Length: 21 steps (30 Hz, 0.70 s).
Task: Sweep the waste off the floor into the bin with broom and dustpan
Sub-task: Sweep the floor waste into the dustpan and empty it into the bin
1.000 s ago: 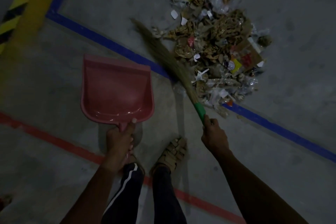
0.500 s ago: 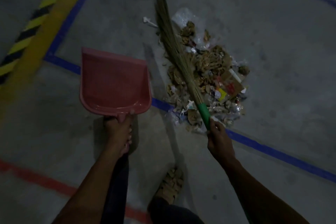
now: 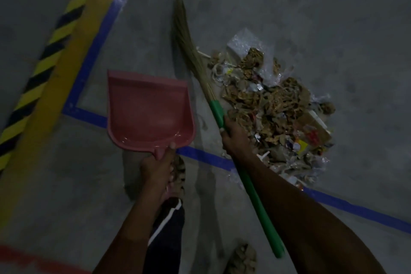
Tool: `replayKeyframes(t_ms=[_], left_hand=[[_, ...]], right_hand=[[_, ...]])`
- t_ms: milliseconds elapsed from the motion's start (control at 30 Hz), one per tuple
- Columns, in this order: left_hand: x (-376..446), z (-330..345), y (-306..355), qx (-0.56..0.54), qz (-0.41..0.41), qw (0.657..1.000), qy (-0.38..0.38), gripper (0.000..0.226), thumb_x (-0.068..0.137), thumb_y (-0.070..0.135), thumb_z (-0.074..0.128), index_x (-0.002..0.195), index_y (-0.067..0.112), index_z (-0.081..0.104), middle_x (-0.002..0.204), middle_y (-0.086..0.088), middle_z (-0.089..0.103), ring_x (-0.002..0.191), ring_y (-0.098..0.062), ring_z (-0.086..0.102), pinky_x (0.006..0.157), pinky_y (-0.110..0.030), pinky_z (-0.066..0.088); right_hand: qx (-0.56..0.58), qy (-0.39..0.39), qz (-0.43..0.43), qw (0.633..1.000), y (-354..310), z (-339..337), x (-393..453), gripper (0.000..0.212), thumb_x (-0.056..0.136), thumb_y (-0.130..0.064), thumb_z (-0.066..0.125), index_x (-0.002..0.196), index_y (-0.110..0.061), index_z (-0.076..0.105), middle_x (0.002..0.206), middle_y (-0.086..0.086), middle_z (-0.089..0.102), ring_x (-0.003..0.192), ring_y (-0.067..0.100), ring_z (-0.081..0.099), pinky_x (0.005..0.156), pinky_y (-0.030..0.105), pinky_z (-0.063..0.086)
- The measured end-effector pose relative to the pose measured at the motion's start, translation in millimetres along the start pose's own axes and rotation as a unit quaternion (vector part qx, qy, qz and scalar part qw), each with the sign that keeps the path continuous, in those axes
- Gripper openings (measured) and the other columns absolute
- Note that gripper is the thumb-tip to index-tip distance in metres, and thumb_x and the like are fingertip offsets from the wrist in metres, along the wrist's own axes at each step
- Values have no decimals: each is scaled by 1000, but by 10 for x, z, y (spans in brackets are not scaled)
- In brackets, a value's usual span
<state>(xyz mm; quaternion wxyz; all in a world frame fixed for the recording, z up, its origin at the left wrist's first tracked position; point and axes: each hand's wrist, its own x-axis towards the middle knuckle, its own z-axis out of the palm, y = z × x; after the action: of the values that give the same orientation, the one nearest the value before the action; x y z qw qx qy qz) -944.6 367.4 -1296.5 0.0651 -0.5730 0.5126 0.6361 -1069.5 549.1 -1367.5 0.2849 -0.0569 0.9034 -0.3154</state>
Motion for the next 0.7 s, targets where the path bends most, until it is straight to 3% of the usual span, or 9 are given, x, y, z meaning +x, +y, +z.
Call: replayKeyframes(t_ms=[67, 167, 333, 433, 533, 600, 700], left_hand=[[175, -3, 162, 13, 8, 1000, -4, 37, 89, 44, 75, 74, 15, 56, 52, -1, 47, 39, -15, 38, 41, -21, 33], [346, 28, 416, 22, 32, 999, -6, 37, 91, 40, 74, 74, 13, 55, 51, -2, 47, 38, -15, 38, 40, -20, 32], [512, 254, 694, 40, 28, 999, -17, 35, 91, 40, 74, 75, 15, 55, 52, -2, 47, 37, -13, 37, 39, -21, 32], [493, 441, 740, 36, 47, 997, -46, 36, 90, 40, 74, 73, 18, 53, 48, 0, 46, 38, -15, 37, 43, -22, 33], [408, 545, 694, 62, 59, 994, -66, 40, 91, 41, 74, 69, 15, 52, 48, -2, 47, 37, -16, 38, 42, -24, 33], [352, 532, 624, 66, 64, 993, -79, 41, 91, 40, 73, 68, 15, 51, 49, -3, 46, 38, -16, 38, 42, -24, 33], [237, 444, 482, 84, 60, 991, -86, 42, 91, 42, 73, 68, 16, 48, 50, -2, 44, 37, -15, 37, 41, -23, 34]], right_hand=[[29, -16, 14, 999, -277, 25, 295, 52, 95, -23, 43, 145, -9, 41, 98, 19, 62, 73, 34, 66, 59, 53, 57], [55, -23, 66, 996, -567, -20, 687, 40, 98, -15, 42, 137, -8, 44, 91, 19, 62, 63, 33, 67, 46, 45, 57], [131, -19, 165, 977, -579, -294, 1008, 18, 98, -8, 40, 114, -9, 46, 92, 18, 57, 66, 32, 67, 47, 35, 54], [169, -24, 204, 964, -325, -381, 913, 20, 96, -9, 41, 115, -9, 47, 94, 20, 58, 61, 27, 64, 46, 30, 50], [178, 15, 221, 959, -33, -402, 547, 27, 97, -12, 45, 122, -4, 52, 91, 24, 61, 47, 20, 59, 40, 26, 47], [171, 42, 226, 958, 119, -396, 166, 20, 97, -10, 47, 115, -6, 55, 79, 15, 58, 47, 14, 54, 37, 20, 43], [83, 67, 207, 973, 383, -319, -468, 26, 95, -7, 47, 118, -7, 58, 70, 9, 57, 49, 16, 54, 38, 21, 39]])
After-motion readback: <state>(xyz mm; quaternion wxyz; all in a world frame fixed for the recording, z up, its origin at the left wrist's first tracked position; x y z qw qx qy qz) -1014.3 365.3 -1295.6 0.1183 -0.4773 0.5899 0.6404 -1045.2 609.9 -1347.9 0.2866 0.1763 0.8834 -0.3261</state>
